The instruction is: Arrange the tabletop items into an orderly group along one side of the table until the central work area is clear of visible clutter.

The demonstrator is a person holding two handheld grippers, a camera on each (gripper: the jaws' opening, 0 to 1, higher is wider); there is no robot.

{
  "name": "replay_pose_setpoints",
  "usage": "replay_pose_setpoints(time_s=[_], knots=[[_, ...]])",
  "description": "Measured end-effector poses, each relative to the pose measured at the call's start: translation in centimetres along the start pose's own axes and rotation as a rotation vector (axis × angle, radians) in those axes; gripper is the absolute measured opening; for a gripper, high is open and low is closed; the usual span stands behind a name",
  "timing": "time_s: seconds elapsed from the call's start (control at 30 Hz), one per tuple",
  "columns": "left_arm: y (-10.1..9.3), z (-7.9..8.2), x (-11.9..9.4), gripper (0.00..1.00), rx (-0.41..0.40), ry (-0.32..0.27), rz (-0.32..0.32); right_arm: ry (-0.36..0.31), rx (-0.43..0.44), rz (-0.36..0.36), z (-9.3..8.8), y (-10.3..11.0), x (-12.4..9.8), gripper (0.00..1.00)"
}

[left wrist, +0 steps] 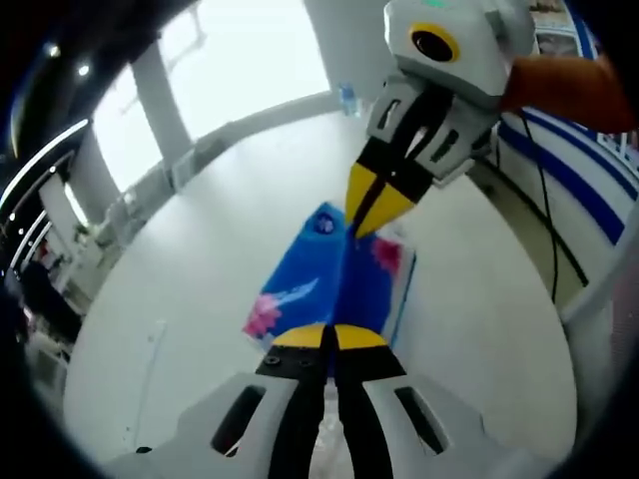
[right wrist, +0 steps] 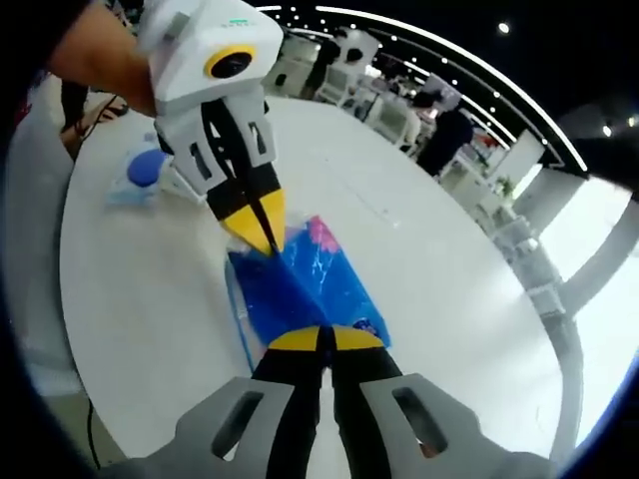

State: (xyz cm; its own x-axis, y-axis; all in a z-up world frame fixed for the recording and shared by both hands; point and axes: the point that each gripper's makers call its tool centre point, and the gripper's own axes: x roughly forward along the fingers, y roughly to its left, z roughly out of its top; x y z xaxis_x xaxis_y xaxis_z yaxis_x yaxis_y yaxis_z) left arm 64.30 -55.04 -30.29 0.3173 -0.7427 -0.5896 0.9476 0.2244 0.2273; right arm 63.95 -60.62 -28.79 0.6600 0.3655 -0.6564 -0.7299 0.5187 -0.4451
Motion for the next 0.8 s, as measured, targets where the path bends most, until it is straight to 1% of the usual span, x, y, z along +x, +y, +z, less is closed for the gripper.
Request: replay_pose_setpoints(time_s=[0.17, 0.23, 0.4, 0.5, 0.67, 0.8], knots=[[0.9, 0.0, 1.2, 0.0, -0.003, 0.014, 0.001, 0.012, -0.019, -0.017, -0.5, -2.1, 1.3, 0.04], [1.5, 0.1, 1.7, 0.0, -0.003, 0.017, 0.003, 0.012, -0.013, -0.02, -0.6, -2.9, 1.8, 0.04], [3.1, 0.0, 2.8, 0.0, -0.015, 0.031, 0.012, 0.026, -0.027, -0.018, -1.1, -3.9, 3.3, 0.03], [3.6, -0.3, 3.2, 0.0, -0.015, 0.042, 0.011, 0.029, -0.025, -0.012, -1.2, -4.3, 4.0, 0.03], [4.8, -1.4, 4.1, 0.0, -0.028, 0.065, 0.015, 0.035, -0.025, -0.003, -1.3, -4.8, 5.4, 0.02], [5.3, -2.1, 4.7, 0.0, -0.033, 0.082, 0.014, 0.042, -0.016, 0.003, -1.7, -5.3, 6.6, 0.02]])
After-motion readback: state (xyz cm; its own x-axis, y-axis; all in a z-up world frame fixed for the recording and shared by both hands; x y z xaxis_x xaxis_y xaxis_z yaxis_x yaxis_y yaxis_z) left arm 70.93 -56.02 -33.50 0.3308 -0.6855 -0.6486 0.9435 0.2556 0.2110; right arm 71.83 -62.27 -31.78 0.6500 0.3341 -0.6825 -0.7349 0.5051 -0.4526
